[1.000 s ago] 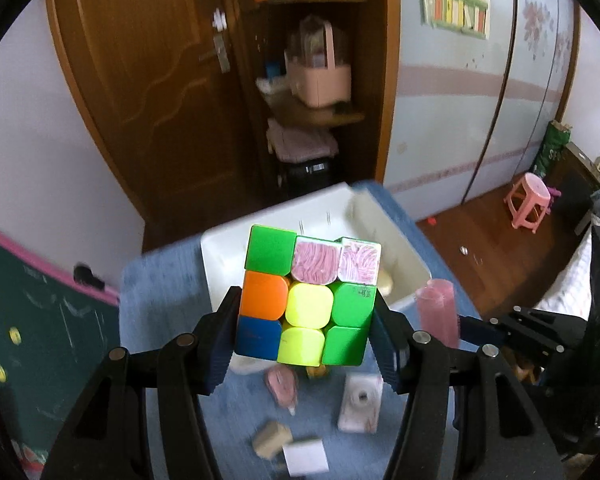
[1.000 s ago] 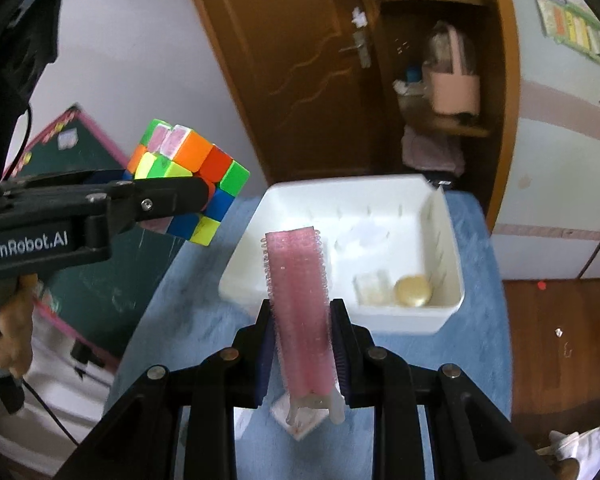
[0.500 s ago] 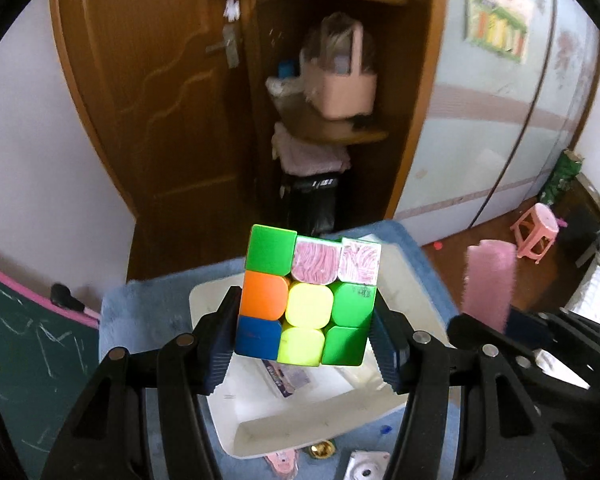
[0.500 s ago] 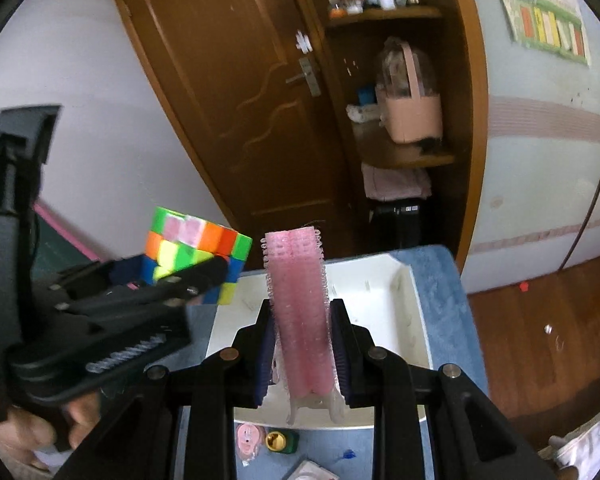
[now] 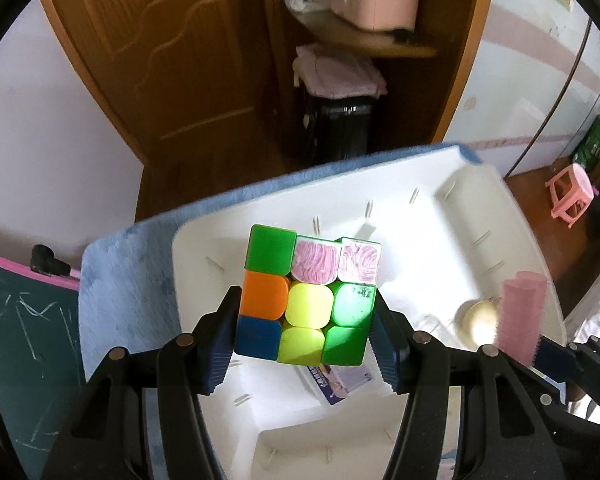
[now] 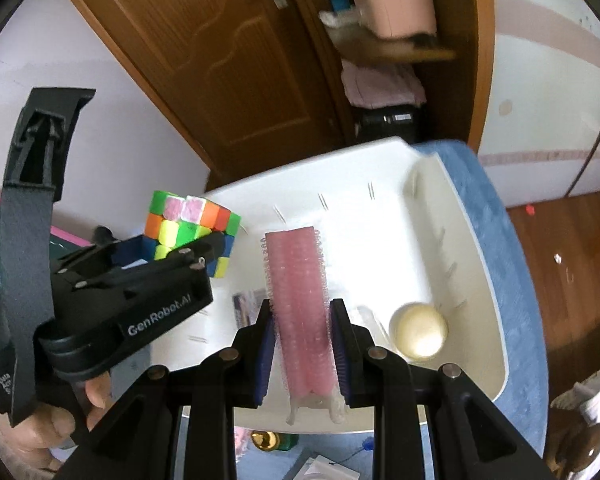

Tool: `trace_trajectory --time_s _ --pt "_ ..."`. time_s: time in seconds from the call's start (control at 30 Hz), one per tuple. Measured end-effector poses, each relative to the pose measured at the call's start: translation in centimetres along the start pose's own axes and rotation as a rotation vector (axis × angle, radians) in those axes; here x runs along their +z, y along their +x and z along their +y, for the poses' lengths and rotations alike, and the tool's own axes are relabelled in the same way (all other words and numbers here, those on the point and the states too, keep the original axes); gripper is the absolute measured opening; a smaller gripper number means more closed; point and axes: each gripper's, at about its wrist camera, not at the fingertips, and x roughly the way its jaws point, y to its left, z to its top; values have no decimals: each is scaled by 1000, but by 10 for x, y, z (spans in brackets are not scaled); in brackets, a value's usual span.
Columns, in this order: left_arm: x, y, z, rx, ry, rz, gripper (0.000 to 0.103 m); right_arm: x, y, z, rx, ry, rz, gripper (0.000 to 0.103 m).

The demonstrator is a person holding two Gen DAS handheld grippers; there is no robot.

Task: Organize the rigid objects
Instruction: 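Carry the cube and hair roller into the white tray and open both tools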

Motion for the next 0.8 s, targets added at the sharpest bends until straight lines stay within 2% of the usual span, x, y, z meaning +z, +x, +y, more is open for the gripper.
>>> trace_trajectory --time_s 0.17,0.27,0.3,0.33,0.4,0.43,0.8 --pt "-7 17 -4 -2 25 33 63 -8 15 -2 -35 -3 39 29" --pt "-8 21 -7 -14 25 67 64 -12 16 -1 -65 -25 30 31" --pt "-9 20 -7 -20 24 72 64 -14 15 0 -69 -35 26 39" --pt "-9 19 -8 -21 23 68 64 -17 13 2 -73 -43 21 50" --pt "-8 13 -10 -31 29 59 67 -22 6 5 -82 -54 -1 65" --pt "-7 10 -11 -39 32 57 70 -24 3 7 -84 -61 -15 67" --pt "-19 -29 -7 -42 -4 18 71 -44 -33 12 -69 -88 -56 67"
